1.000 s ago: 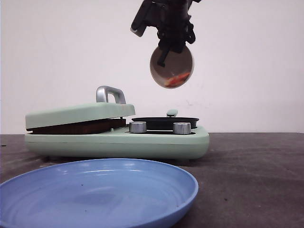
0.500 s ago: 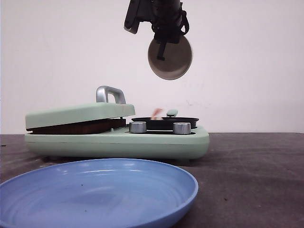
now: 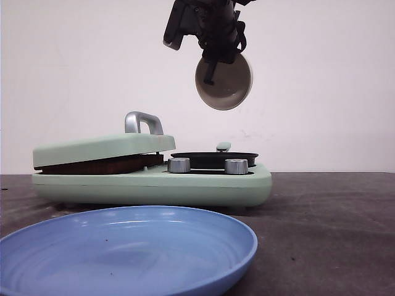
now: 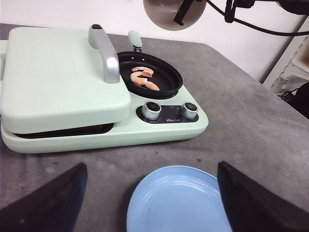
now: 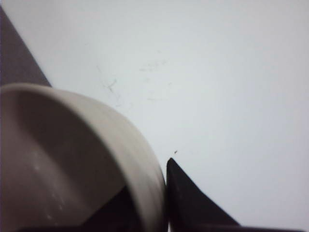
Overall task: Make breakfast with bread and shrimp
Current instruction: 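Tilt the bowl with the right gripper to pour shrimp into the pan, then carry the empty bowl back toward its spot beside the press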
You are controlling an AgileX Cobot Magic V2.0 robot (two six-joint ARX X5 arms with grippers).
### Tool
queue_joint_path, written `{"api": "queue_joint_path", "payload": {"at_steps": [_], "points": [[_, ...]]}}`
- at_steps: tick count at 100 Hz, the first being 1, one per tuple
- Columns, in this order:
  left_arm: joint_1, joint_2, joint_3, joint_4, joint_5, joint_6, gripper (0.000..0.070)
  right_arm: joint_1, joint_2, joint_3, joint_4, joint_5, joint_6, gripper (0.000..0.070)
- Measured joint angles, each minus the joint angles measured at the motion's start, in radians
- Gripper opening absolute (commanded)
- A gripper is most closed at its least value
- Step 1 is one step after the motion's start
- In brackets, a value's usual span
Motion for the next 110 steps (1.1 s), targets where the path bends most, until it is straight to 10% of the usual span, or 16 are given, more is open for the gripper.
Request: {"api": "queue_joint_path", "payload": {"at_steps": [32, 62, 110], "points": [[0.0, 0.0, 0.0, 0.0, 0.0, 0.0, 0.047, -0.017, -0.003, 0.0, -0.1, 0.061, 0.126, 0.0006], [0.0, 0.0, 0.0, 0.0, 0.0, 0.0, 0.047, -0.088, -0.144, 0.0, -0.448, -0.053, 0.476, 0.0006], [0.0, 0.0, 0.0, -0.004, 0.0, 0.0, 0.047, -0.382, -0.29, 0.001, -1.144, -0.732, 1.126, 0.0005]]}}
